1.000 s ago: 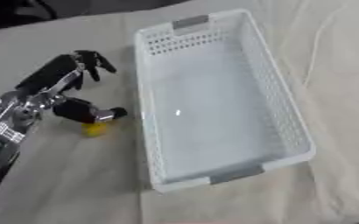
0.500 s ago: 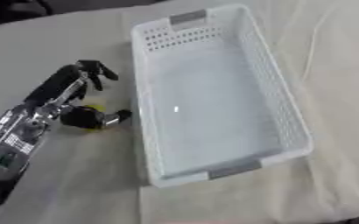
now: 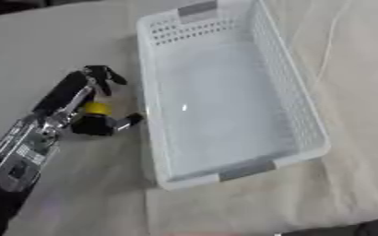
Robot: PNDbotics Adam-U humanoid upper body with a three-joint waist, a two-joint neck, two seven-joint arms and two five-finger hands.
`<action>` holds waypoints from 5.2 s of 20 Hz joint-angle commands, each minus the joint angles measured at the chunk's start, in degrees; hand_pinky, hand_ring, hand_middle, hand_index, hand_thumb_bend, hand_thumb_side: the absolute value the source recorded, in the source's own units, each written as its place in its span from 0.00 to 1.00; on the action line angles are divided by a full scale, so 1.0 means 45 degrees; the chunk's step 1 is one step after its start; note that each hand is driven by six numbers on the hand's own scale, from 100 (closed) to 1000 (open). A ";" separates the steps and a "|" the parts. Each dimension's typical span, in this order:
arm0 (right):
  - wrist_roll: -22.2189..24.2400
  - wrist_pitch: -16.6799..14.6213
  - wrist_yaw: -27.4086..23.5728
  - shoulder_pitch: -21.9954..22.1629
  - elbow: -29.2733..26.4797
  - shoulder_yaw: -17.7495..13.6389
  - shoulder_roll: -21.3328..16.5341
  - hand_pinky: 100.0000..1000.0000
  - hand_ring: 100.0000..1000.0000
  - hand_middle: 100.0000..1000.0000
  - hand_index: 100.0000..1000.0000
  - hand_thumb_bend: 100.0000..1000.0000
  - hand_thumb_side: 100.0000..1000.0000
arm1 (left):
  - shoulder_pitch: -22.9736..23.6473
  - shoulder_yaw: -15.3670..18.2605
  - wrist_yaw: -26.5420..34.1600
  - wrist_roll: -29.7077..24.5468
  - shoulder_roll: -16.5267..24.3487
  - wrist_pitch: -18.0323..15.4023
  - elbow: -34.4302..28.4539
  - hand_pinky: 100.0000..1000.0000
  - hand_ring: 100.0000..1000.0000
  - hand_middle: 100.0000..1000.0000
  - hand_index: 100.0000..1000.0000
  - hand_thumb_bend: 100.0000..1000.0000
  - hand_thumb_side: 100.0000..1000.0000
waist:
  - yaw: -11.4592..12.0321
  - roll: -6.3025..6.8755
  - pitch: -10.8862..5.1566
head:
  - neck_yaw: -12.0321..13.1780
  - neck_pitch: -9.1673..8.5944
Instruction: Pick up objects on the table and place them in the box.
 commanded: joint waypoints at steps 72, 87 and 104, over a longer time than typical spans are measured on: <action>0.0029 -0.1031 -0.0294 0.0192 0.0150 -0.0004 0.0028 0.50 0.63 0.69 0.69 0.00 0.90 | 0.0805 0.2446 -0.2012 0.3721 -0.0653 -0.1657 -0.0268 0.00 0.00 0.06 0.38 0.00 0.53 | 0.0101 -0.0417 -0.0117 | 0.0181 0.0679; 0.0006 -0.0989 -0.0278 0.0354 0.0150 0.0011 0.0016 0.50 0.63 0.69 0.69 0.00 0.90 | -0.1107 0.3487 -0.2591 0.3280 -0.0588 -0.0776 -0.2283 0.00 0.00 0.08 0.38 0.00 0.26 | 0.0214 -0.0444 -0.0266 | 0.0075 0.0679; -0.0036 -0.0991 0.0193 0.0463 0.0088 0.0014 -0.0455 0.50 0.63 0.69 0.69 0.00 0.90 | -0.4984 0.1018 -0.5932 0.0316 -0.2429 -0.1851 -0.0671 0.00 0.00 0.10 0.40 0.00 0.00 | -0.0192 -0.0132 -0.0443 | 0.0208 0.0271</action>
